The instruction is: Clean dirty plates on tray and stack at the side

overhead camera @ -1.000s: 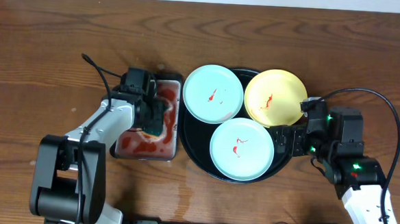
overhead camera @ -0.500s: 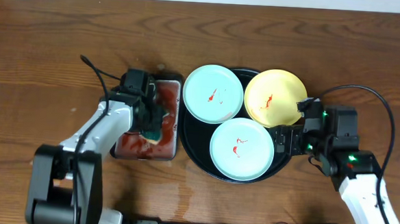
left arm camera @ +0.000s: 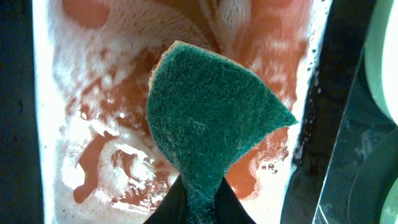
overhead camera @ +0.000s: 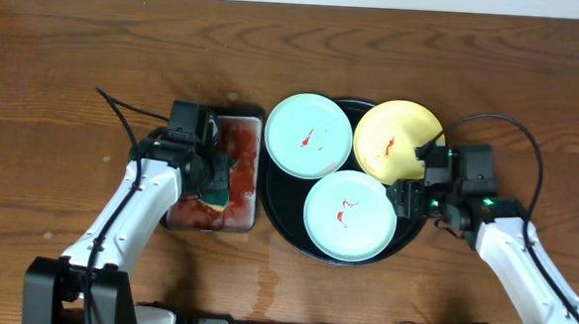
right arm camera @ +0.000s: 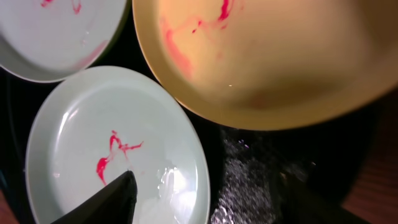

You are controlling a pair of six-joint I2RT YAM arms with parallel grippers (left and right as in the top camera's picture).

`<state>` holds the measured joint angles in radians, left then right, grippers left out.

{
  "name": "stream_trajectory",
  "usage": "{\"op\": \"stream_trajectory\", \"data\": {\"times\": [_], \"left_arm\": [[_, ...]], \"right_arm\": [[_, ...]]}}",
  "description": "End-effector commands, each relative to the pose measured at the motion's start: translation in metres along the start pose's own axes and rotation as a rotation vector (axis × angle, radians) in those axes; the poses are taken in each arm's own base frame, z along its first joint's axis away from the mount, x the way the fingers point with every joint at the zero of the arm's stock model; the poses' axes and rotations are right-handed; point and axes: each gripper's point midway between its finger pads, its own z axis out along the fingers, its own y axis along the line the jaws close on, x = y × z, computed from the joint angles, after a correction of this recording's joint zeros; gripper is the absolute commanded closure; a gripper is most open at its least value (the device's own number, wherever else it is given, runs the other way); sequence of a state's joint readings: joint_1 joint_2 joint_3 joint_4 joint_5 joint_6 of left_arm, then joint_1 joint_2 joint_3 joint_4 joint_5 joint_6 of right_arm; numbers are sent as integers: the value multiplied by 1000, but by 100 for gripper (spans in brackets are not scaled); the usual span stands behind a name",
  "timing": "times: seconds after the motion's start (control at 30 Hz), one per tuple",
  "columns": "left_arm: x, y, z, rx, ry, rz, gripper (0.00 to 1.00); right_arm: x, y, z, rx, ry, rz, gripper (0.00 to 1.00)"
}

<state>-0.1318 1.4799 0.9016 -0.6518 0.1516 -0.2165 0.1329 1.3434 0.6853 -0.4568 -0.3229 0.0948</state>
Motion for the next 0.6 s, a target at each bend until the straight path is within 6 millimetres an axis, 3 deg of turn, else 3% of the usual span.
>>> {"op": "stream_trajectory", "data": {"times": [0.0, 0.3, 0.57], "left_arm": [[4, 1, -1, -3, 5, -23, 93], [5, 2, -1, -4, 9, -24, 93], [5, 2, -1, -4, 9, -24, 92]], "right_arm": [[0, 7, 11, -19, 24, -21, 38], [11, -3, 36, -4, 89, -5, 51], [13, -4, 41, -2, 101, -1, 68]]}}
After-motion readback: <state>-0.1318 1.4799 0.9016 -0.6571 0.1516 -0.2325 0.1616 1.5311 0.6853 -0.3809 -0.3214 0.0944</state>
